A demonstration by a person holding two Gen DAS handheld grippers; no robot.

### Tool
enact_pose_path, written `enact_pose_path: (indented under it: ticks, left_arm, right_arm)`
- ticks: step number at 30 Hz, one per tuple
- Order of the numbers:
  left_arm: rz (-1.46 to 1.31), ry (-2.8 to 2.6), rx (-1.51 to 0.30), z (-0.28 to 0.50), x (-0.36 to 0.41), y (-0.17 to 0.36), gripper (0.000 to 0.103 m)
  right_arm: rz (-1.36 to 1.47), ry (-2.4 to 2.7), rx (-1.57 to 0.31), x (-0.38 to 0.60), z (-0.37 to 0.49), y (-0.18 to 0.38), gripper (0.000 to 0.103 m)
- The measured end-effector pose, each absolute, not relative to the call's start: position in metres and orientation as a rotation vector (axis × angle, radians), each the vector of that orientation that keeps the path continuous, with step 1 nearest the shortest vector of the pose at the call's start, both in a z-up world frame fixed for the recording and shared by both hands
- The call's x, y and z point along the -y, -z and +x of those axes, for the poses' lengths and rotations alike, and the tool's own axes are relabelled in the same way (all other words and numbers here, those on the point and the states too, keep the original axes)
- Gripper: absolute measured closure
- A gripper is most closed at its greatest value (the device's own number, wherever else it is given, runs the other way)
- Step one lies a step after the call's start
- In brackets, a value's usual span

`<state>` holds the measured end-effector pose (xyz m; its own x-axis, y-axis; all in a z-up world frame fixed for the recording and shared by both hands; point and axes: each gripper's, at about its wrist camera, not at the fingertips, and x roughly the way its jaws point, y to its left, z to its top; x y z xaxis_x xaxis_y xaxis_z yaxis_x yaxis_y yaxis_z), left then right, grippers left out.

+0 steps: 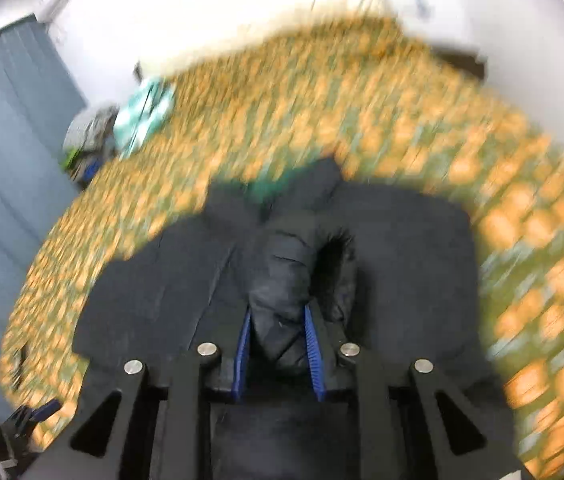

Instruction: Fold large clothes

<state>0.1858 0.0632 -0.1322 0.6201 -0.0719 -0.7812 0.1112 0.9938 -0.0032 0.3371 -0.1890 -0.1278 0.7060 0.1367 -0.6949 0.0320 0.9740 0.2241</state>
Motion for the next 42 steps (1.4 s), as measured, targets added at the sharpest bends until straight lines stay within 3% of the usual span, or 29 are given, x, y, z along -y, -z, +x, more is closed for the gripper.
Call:
enact_pose_path:
  ticks: [2,4,5,6,7,12,15,18,21,26,29,31,36,39,42]
  left_arm:
    - [0.027,0.100,-0.881,0.200,-0.063,0.127,0.025]
    - [0.011,0.107,-0.856,0.218,-0.058,0.120,0.025]
    - [0.010,0.115,-0.848,0.225,-0.058,0.118,0.025]
    - [0.013,0.122,-0.841,0.237,-0.055,0.117,0.025]
    - [0.016,0.129,-0.840,0.247,-0.053,0.117,0.025]
    - [0.033,0.119,-0.878,0.305,-0.041,0.146,0.025]
    - [0.030,0.106,-1.014,0.334,-0.038,0.189,0.021]
    - [-0.006,0.112,-1.045,0.339,-0.041,0.195,0.018]
    - [-0.052,0.133,-1.042,0.340,-0.049,0.172,0.019]
    - [-0.166,0.120,-0.978,0.382,-0.063,0.144,0.012]
    - [-0.191,0.046,-1.058,0.425,-0.068,0.175,0.011]
    - [-0.212,0.023,-1.118,0.438,-0.072,0.202,0.004]
    - [-0.172,0.080,-1.046,0.411,-0.075,0.179,0.010]
    - [-0.141,0.095,-0.961,0.378,-0.105,0.155,0.002]
    - [-0.098,-0.004,-0.947,0.366,-0.150,0.165,0.001]
  right_arm:
    - [0.194,-0.012,-0.829,0.202,0.349,0.139,0.078]
    - [0.129,0.024,-0.931,0.205,0.360,0.168,0.071]
    - [0.094,0.037,-0.985,0.203,0.361,0.181,0.063]
    - [0.069,0.036,-1.016,0.201,0.358,0.190,0.043]
    - [0.059,0.021,-0.998,0.200,0.349,0.191,0.041]
    - [0.078,-0.075,-0.807,0.180,0.322,0.161,0.041]
    - [0.101,-0.173,-0.874,0.165,0.345,0.180,0.041]
    - [0.121,-0.185,-1.028,0.161,0.368,0.228,0.041]
    - [0.111,-0.176,-1.014,0.159,0.366,0.232,0.040]
    - [0.161,-0.192,-1.001,0.169,0.364,0.236,0.040]
    - [0.171,-0.191,-0.985,0.170,0.362,0.238,0.040]
    - [0.173,-0.194,-0.976,0.168,0.362,0.239,0.040]
    - [0.165,-0.203,-0.983,0.168,0.363,0.243,0.040]
    - [0.152,-0.207,-0.978,0.168,0.361,0.243,0.040]
    - [0.128,-0.194,-0.973,0.166,0.356,0.238,0.040]
